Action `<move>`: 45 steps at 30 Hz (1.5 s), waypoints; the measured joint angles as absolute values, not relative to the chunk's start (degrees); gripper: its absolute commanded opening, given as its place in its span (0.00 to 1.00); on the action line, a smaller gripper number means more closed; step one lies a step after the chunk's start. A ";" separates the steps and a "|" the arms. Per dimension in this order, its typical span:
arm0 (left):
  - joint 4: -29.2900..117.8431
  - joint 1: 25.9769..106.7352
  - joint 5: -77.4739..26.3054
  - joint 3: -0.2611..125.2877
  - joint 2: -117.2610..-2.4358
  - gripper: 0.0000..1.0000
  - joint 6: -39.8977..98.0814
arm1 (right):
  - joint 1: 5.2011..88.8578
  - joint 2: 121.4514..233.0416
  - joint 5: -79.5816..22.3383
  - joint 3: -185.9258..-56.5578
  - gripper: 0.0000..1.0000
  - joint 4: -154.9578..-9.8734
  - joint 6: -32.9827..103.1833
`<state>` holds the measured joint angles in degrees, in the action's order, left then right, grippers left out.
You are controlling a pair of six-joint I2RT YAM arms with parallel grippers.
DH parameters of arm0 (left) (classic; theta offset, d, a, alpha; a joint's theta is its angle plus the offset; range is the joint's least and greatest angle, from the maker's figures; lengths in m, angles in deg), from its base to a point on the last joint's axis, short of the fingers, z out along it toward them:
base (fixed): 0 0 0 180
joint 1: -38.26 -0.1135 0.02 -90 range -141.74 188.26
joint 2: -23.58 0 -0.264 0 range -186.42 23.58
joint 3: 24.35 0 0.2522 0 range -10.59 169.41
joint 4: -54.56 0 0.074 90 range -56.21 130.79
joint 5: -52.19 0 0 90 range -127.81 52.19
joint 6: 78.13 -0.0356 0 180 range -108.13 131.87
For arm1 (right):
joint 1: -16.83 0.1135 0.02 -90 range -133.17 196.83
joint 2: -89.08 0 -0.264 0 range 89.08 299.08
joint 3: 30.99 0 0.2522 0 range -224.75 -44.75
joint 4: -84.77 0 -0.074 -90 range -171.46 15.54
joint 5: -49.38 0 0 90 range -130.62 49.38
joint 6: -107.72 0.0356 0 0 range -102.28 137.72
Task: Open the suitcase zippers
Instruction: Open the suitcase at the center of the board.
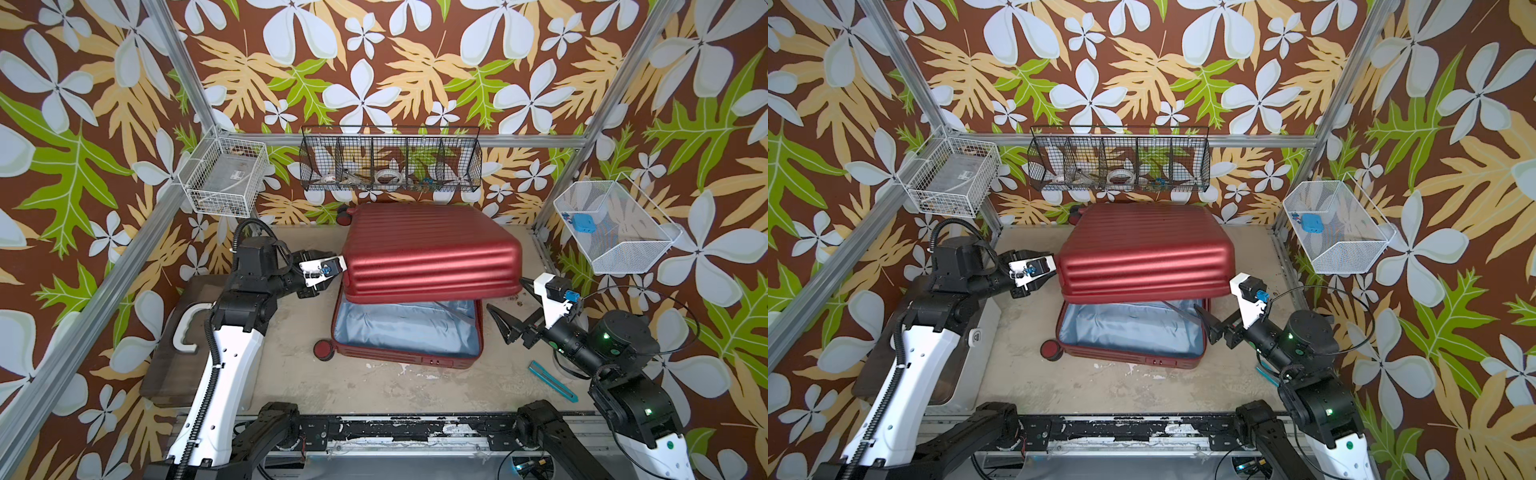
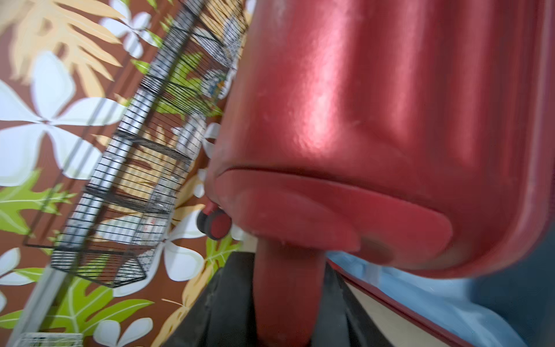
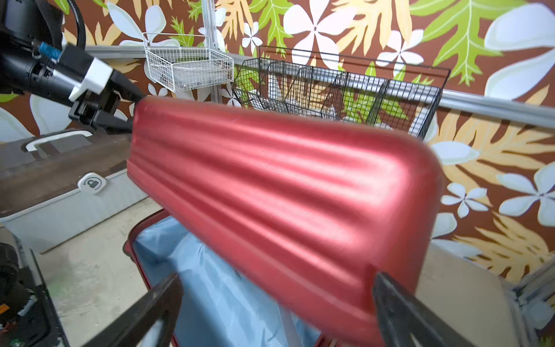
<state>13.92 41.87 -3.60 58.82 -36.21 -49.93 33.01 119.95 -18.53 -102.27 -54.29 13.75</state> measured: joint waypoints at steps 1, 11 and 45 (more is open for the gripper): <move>16.81 41.90 -3.75 58.51 -36.25 0.00 -47.79 | 33.36 120.37 -18.73 -102.29 1.00 -55.18 12.35; 32.52 41.90 -5.83 62.99 -43.57 0.00 -33.36 | 36.92 126.47 -26.03 -99.14 1.00 -69.10 3.19; 38.10 41.90 -14.57 85.87 -63.68 0.48 -35.59 | 57.97 174.93 -47.47 -129.06 0.72 -83.57 28.20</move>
